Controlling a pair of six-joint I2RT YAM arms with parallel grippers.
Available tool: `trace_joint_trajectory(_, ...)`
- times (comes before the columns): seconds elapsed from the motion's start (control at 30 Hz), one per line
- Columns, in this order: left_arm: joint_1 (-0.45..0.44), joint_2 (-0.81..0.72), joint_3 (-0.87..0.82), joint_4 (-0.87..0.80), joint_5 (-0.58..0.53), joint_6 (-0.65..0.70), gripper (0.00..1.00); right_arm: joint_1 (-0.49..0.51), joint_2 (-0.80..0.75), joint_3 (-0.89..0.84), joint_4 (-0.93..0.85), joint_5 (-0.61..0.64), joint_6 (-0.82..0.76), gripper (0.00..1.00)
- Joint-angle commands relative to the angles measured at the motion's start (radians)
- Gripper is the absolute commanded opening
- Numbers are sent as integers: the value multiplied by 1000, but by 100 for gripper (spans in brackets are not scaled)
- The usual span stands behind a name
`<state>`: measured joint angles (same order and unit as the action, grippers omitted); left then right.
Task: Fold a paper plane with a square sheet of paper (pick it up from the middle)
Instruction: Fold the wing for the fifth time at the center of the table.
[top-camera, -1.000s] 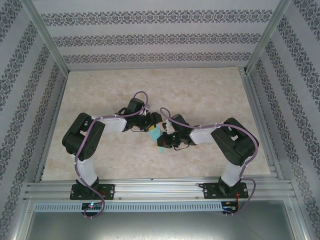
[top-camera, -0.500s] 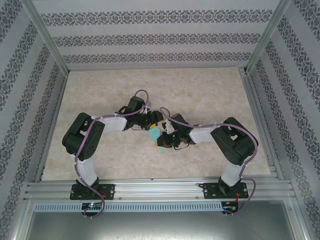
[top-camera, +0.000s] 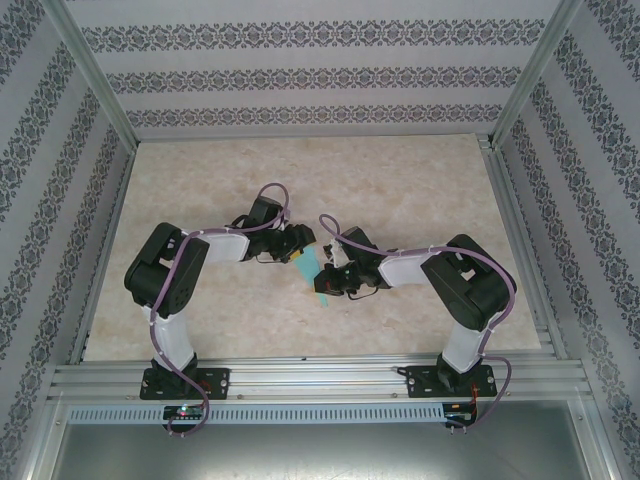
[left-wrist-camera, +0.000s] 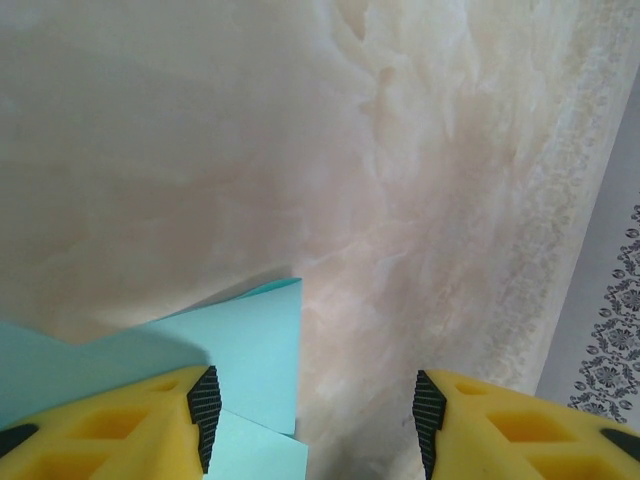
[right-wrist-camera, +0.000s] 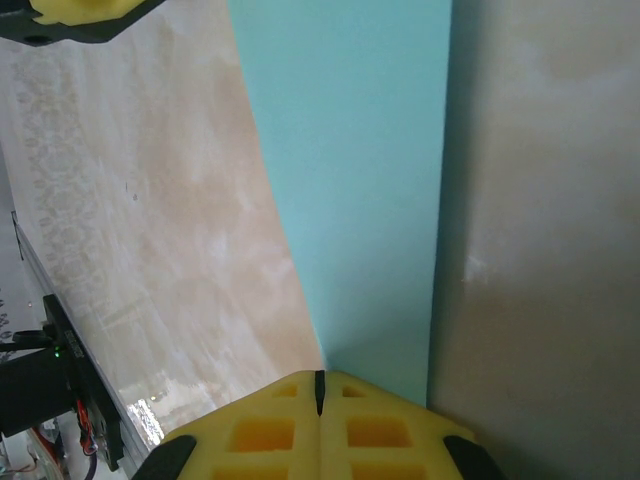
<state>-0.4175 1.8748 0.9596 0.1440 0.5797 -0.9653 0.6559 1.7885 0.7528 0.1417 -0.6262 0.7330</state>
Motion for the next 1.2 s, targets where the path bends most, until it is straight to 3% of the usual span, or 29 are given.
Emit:
trace_joint_trajectory(0.0,35,40,5,-79,-44,71,57,0,51,-44,-158,62,-11,0)
trace_joint_trajectory(0.53,157,71,57,-68,78,215,58,0,46,-64,-163,48,-24,0)
trace_joint_trajectory(0.83,213,-15,103,-141,106,252,59,1,48,-50,-147,34,-17,0)
trace_joint_trajectory(1.0,192,-150,65,-145,120,220,57,0,46,-43,-151,36,-13,0)
trace_joint_trajectory(1.17,80,-206,27,-143,115,202,42,-1,38,-46,-142,47,-2,0)
